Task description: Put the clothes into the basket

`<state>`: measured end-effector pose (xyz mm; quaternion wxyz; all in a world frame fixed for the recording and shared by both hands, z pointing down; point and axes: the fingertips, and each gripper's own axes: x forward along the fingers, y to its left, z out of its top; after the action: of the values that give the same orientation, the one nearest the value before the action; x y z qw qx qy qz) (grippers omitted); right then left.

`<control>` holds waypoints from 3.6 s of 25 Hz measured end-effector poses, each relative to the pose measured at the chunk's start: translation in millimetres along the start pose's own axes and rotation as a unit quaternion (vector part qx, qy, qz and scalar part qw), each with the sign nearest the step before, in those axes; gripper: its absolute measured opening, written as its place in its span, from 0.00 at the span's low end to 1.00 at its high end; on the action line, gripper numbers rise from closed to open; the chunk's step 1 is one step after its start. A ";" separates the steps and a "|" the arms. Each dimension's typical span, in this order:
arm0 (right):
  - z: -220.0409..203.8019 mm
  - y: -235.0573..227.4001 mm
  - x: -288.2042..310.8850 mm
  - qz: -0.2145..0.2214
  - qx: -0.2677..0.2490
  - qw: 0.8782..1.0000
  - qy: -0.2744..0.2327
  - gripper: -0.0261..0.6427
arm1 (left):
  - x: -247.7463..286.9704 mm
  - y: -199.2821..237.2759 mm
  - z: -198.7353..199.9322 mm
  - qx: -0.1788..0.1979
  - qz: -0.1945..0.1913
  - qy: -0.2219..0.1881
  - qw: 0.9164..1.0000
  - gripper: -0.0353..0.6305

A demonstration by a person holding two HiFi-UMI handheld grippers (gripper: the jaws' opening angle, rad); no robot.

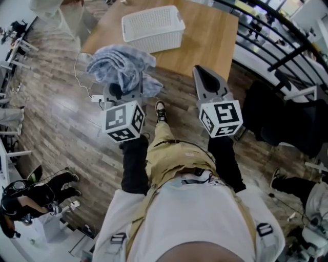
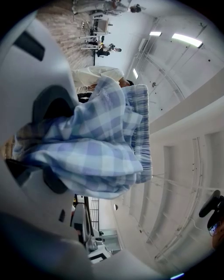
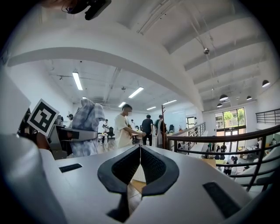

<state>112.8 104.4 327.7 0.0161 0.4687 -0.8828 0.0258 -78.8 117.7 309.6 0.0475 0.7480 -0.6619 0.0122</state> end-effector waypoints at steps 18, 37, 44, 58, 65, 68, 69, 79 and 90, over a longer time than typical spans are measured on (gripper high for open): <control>4.5 -57.8 194.3 -0.018 0.007 0.999 0.030 0.07 | 198.4 70.3 4.1 -0.010 -0.044 0.035 0.998 0.38; -15.4 -81.5 333.0 -0.044 0.012 0.997 0.069 0.07 | 326.0 125.9 -22.2 -0.027 -0.101 0.082 0.991 0.38; -14.8 -89.0 350.6 -0.032 0.017 0.997 0.069 0.07 | 343.6 124.8 -23.7 -0.026 -0.099 0.093 0.990 0.38; -56.7 -124.6 371.7 -0.010 0.036 0.990 0.136 0.07 | 384.4 101.4 -81.7 0.059 -0.132 0.197 0.970 0.38; -92.7 -142.4 380.9 -0.014 0.057 0.982 0.178 0.07 | 408.7 89.6 -133.3 0.106 -0.165 0.269 0.943 0.38; -108.0 -152.2 385.4 -0.016 0.067 0.980 0.188 0.07 | 418.4 84.8 -161.4 0.129 -0.178 0.305 0.927 0.38; -111.5 -154.5 387.7 -0.016 0.069 0.979 0.190 0.07 | 420.9 83.9 -171.4 0.135 -0.183 0.315 0.921 0.38; -141.2 -166.7 405.3 -0.016 0.092 0.971 0.219 0.07 | 429.4 79.8 -256.2 0.240 -0.231 0.419 0.845 0.38; -153.9 -174.3 410.6 -0.012 0.101 0.966 0.237 0.07 | 427.8 77.3 -331.2 0.276 -0.284 0.513 0.761 0.38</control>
<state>27.8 -323.3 508.2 0.1778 0.4589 -0.8409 0.2250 -87.8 -285.8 678.1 0.1727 0.7643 -0.2635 0.5627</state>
